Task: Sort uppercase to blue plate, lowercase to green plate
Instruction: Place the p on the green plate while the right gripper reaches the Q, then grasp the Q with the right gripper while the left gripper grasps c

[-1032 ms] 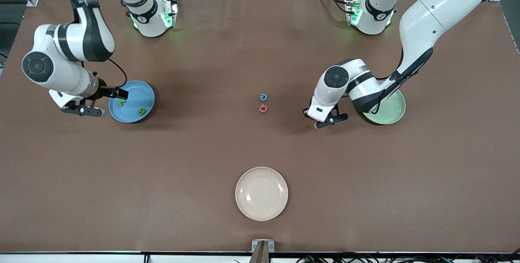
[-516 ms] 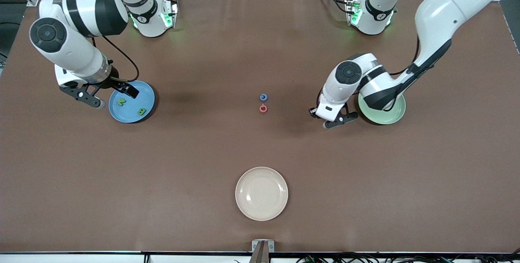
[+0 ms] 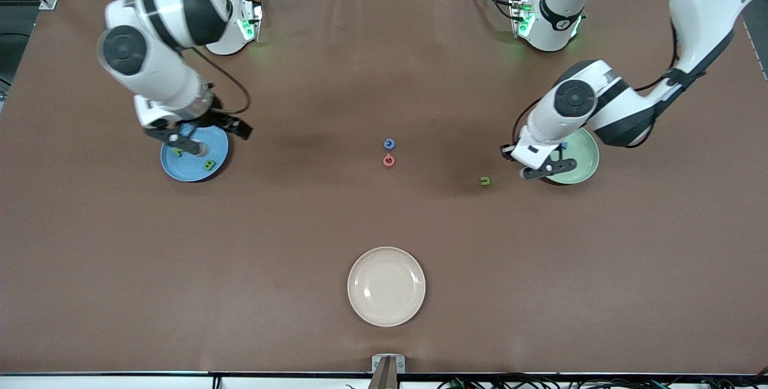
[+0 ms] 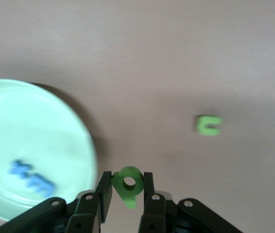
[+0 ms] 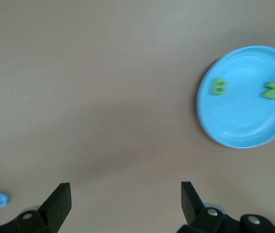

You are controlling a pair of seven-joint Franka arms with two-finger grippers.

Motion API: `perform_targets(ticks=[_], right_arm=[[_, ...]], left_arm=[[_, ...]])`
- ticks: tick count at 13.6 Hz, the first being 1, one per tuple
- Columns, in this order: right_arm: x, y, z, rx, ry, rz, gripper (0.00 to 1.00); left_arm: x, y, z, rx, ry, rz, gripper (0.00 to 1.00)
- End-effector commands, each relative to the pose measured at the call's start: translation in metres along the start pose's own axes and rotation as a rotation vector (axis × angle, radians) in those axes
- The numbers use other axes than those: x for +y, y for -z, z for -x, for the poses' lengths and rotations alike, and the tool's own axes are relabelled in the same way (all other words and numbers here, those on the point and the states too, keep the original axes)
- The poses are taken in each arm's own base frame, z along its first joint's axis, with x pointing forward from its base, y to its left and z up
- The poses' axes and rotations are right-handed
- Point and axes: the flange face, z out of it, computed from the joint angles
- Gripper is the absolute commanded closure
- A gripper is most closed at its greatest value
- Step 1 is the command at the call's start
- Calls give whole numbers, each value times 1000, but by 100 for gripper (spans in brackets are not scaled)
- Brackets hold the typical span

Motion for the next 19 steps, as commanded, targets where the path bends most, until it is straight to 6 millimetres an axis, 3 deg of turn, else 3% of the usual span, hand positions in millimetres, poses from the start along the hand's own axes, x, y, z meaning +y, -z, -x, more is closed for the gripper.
perform_targets(ticks=[1,4,7,10,11,14,15,18,19], right_arm=[[-57,-31,22,45,76,-44,0],[-123,-65,54,156,176,-150,0],[-165,-94,90,183,176,-195,2],[-203,-113,117,187,235,-191,6],[-218,-111,118,196,251,-198,8],[-244,-133,127,219,306,-167,9],[-253,-142,127,233,297,-156,10],[-266,-169,129,280,333,-103,18],[-265,-175,127,298,358,-84,23]], left_arm=[[-49,-4,6,-18,-80,-19,83],[-97,-10,-5,-26,-155,-12,83],[-134,-25,-15,-9,-204,-43,83],[-150,-45,-16,13,-226,-49,83],[-151,-47,-16,22,-228,-44,83],[-153,-54,-13,18,-237,-54,81],[-154,-55,-13,20,-237,-54,71],[-154,-55,-12,20,-238,-55,16],[-153,-53,-13,24,-234,-55,10]])
